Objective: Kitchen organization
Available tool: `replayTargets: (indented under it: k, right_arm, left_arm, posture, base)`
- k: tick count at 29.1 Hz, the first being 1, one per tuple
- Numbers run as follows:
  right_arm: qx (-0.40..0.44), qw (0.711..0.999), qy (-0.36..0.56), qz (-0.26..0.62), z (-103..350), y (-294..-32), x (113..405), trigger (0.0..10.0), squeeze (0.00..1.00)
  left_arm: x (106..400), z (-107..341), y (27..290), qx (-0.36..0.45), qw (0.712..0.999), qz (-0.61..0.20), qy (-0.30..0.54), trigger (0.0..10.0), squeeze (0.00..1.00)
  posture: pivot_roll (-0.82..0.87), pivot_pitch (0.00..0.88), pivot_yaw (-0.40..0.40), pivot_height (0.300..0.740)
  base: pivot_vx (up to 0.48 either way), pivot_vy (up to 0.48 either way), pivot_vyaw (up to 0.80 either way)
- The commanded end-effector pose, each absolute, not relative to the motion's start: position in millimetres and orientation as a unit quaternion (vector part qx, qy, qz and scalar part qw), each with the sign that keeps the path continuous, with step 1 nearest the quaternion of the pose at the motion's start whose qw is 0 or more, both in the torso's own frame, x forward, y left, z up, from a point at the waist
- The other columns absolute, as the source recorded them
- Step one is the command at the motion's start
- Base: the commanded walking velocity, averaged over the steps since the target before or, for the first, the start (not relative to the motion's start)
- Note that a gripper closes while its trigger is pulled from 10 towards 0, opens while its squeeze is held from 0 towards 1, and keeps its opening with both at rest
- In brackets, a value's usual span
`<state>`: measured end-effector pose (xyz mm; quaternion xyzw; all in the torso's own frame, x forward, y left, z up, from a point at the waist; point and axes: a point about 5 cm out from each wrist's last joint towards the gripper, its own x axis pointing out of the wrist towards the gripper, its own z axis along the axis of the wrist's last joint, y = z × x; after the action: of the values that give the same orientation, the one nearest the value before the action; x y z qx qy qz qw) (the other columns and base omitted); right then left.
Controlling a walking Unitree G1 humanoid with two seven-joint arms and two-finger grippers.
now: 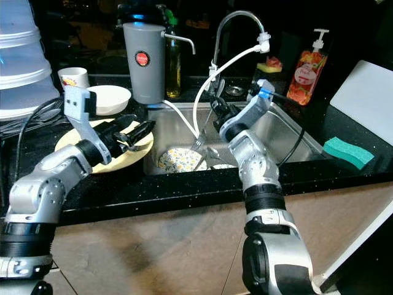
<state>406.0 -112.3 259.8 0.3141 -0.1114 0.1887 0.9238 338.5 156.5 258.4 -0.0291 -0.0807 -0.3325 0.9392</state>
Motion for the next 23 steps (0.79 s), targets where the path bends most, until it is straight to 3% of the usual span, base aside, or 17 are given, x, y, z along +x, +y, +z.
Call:
replayTargets:
  k: [1, 7, 23]
  right_arm:
    - [0.303, 0.93, -0.12, 0.17, 258, -111, 408, 0.0, 0.0]
    - [0.292, 0.935, -0.129, 0.156, 252, -101, 412, 0.0, 0.0]
    - [0.203, 0.954, -0.123, 0.182, 229, -69, 406, 0.0, 0.0]
  left_arm:
    - [338, 257, 148, 0.014, 0.937, -0.339, -0.079, 10.0, 0.0]
    - [333, 247, 130, 0.05, 0.922, -0.378, -0.065, 10.0, 0.0]
    - [325, 224, 127, 0.08, 0.918, -0.387, -0.015, 10.0, 0.0]
  posture:
    - [0.1, 0.042, -0.077, 0.74]
    - [0.11, 0.079, -0.079, 0.74]
    - [0.11, 0.104, -0.091, 0.74]
  base:
    - [0.0, 0.0, 0.0]
    - [0.0, 0.0, 0.0]
    - [0.0, 0.0, 0.0]
